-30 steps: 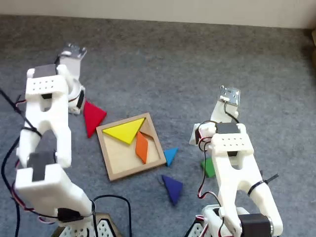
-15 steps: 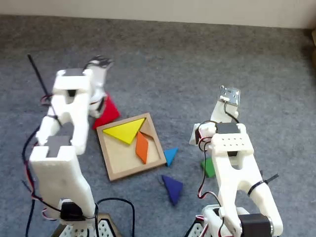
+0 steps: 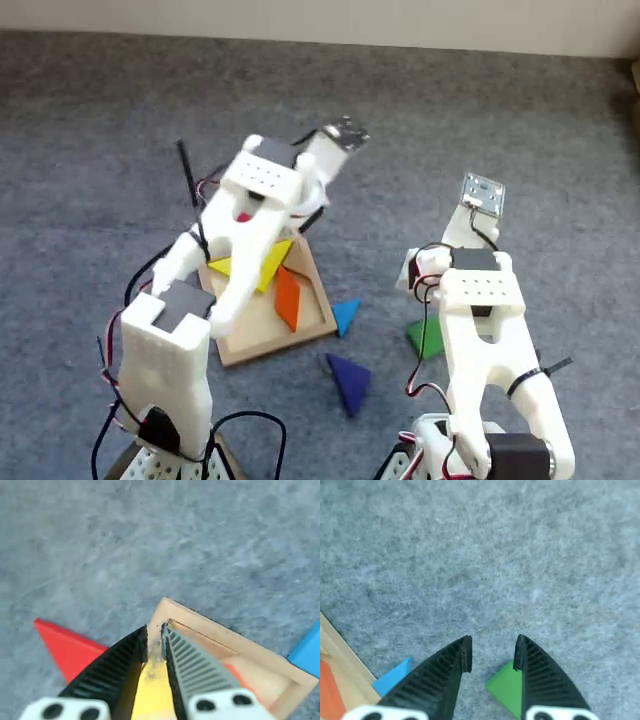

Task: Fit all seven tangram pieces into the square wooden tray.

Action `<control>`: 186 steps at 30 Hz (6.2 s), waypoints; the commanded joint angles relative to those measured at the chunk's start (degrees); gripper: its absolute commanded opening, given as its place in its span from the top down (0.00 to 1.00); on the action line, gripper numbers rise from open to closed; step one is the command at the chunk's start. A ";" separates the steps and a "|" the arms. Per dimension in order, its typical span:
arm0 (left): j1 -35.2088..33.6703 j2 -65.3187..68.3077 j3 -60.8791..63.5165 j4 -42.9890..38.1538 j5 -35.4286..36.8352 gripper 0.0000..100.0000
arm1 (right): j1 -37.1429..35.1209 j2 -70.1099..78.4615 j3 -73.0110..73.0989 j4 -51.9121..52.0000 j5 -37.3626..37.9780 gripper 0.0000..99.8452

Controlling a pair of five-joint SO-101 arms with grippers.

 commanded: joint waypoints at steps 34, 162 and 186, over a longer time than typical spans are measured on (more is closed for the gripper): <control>11.74 16.57 -27.47 13.71 9.32 0.93 | 0.84 -2.77 -0.48 -0.84 -0.09 0.85; -43.21 -47.16 65.01 -26.99 11.43 0.99 | -21.23 92.62 -141.32 46.46 -3.96 0.83; -43.21 -47.16 65.01 -26.90 11.43 0.99 | -20.53 100.79 -144.75 40.75 2.64 0.52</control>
